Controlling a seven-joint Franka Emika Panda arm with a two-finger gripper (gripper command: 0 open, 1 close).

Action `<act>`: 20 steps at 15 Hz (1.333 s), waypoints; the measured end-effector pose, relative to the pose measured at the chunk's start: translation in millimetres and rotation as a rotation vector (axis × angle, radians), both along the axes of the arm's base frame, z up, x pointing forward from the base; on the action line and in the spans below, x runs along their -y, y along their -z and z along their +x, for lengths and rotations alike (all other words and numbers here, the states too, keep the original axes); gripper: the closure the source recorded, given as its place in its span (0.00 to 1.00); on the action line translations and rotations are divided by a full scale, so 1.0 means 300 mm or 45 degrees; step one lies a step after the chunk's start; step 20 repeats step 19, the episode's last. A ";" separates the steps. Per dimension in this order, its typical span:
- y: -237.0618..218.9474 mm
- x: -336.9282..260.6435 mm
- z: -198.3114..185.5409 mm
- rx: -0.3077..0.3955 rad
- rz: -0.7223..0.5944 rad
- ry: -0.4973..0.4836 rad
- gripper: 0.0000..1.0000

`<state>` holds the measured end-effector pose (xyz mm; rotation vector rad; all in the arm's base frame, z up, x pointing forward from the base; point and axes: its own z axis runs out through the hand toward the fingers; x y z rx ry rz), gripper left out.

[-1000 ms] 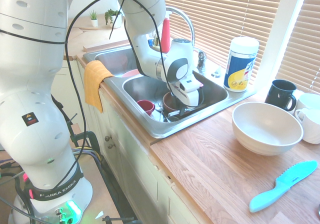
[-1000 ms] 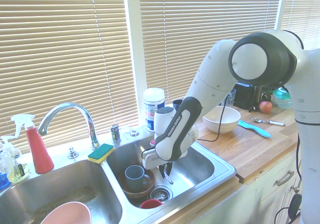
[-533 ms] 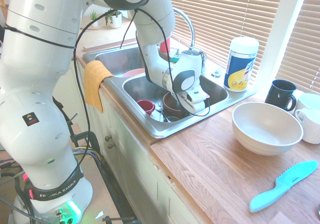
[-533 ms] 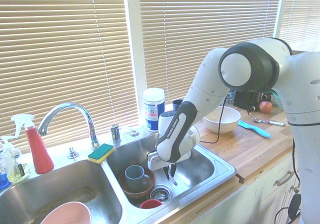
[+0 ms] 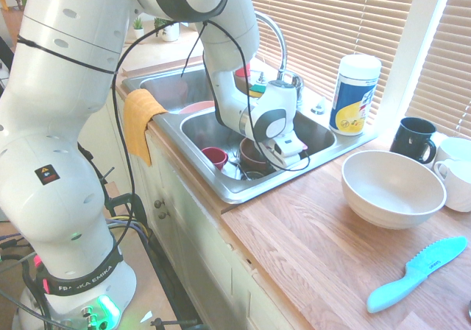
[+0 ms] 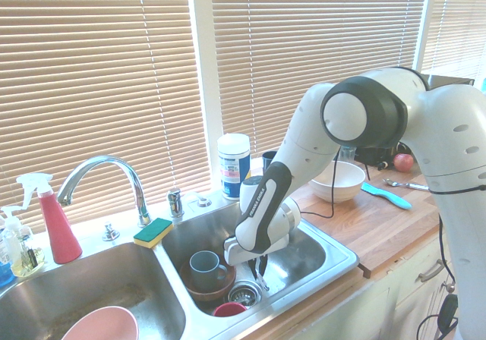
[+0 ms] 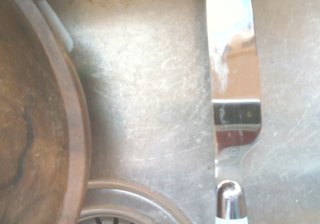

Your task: Put the knife into the sink

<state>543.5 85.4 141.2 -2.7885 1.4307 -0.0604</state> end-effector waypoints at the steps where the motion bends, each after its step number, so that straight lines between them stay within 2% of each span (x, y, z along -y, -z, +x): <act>1: 0.000 0.000 0.000 0.000 0.000 0.001 0.00; 11: -0.044 0.002 0.014 0.027 0.000 -0.010 0.00; 15: -0.274 0.003 -0.010 0.045 -0.007 -0.047 0.00; 19: -0.528 0.019 -0.101 0.066 -0.014 -0.082 0.00; 20: -0.528 0.019 -0.101 0.066 -0.014 -0.082 0.00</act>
